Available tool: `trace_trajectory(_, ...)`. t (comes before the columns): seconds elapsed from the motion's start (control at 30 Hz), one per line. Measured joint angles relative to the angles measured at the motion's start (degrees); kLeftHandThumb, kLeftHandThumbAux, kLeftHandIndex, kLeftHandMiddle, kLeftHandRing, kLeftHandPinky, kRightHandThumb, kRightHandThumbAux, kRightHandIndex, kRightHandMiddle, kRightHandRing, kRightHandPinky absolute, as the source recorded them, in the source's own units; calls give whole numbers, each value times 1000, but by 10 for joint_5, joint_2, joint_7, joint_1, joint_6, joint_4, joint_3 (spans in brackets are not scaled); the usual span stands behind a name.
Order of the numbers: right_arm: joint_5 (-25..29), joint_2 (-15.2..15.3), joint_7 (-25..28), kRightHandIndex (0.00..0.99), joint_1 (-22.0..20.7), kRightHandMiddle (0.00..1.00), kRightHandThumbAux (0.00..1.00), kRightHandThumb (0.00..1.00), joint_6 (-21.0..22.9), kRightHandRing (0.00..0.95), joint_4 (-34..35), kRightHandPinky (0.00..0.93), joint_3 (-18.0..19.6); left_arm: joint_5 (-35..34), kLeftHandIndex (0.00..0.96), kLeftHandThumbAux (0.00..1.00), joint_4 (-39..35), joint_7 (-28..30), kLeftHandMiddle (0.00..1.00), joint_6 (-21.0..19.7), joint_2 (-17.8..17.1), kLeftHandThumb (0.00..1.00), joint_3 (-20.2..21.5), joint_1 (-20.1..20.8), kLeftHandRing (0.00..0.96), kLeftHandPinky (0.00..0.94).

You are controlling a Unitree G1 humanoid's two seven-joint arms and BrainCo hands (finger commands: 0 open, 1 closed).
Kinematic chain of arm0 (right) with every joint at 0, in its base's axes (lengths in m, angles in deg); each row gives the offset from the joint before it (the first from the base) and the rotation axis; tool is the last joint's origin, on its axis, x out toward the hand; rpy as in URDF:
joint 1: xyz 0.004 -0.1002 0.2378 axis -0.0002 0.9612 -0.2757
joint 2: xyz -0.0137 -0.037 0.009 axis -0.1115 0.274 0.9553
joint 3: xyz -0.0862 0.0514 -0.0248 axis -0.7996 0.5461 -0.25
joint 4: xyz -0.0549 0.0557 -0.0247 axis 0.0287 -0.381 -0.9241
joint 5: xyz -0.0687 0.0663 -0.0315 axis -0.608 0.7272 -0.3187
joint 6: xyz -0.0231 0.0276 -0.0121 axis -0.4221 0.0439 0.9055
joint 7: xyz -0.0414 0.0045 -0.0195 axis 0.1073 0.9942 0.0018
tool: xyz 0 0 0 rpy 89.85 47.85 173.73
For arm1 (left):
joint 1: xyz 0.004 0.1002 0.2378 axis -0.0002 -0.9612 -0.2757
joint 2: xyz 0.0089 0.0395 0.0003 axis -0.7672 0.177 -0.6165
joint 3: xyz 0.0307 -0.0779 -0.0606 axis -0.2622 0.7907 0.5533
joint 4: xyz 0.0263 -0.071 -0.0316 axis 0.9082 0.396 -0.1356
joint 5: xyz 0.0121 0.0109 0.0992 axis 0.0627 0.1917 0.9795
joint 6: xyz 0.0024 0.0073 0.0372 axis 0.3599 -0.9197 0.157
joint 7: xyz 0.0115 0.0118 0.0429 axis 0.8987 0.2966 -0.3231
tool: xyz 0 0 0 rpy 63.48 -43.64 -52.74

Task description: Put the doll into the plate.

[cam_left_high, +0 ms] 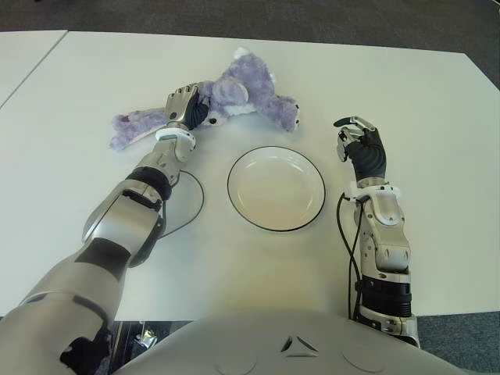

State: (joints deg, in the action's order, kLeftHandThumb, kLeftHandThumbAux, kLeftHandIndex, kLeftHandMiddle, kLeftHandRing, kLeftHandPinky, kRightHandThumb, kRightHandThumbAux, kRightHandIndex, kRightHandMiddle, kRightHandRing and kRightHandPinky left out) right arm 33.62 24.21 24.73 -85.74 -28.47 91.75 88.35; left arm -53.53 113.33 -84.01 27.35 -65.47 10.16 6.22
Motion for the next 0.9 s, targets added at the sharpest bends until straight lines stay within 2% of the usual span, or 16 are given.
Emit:
trace_trajectory(0.17, 1, 1, 2, 442, 0, 877, 712, 722, 0, 879, 0, 891, 1, -6, 790, 655, 1, -4, 519, 0, 4, 1000, 7, -1, 528, 434)
trace_trajectory(0.23, 1, 2, 3, 442, 0, 876, 712, 722, 0, 879, 0, 892, 1, -11, 796, 656, 1, -4, 508, 0, 7, 1000, 14, -2, 505, 434)
trace_trajectory(0.3, 1, 3, 4, 442, 1, 875, 712, 721, 0, 879, 0, 892, 1, -19, 799, 657, 1, -4, 547, 0, 10, 1000, 20, -3, 536, 416)
trace_trajectory(0.4, 1, 6, 5, 442, 1, 875, 712, 721, 0, 879, 0, 891, 2, -31, 801, 657, 1, -4, 525, 0, 14, 1000, 31, -5, 498, 425)
trace_trajectory(0.67, 2, 8, 6, 442, 1, 873, 712, 721, 0, 877, 1, 890, 4, -78, 811, 657, -5, 17, 518, 0, 29, 1000, 72, -3, 480, 431)
trace_trajectory(0.9, 1, 9, 4, 442, 1, 871, 712, 721, 4, 876, 3, 889, 4, -106, 845, 657, -84, 43, 504, 10, 32, 1000, 97, -26, 502, 429)
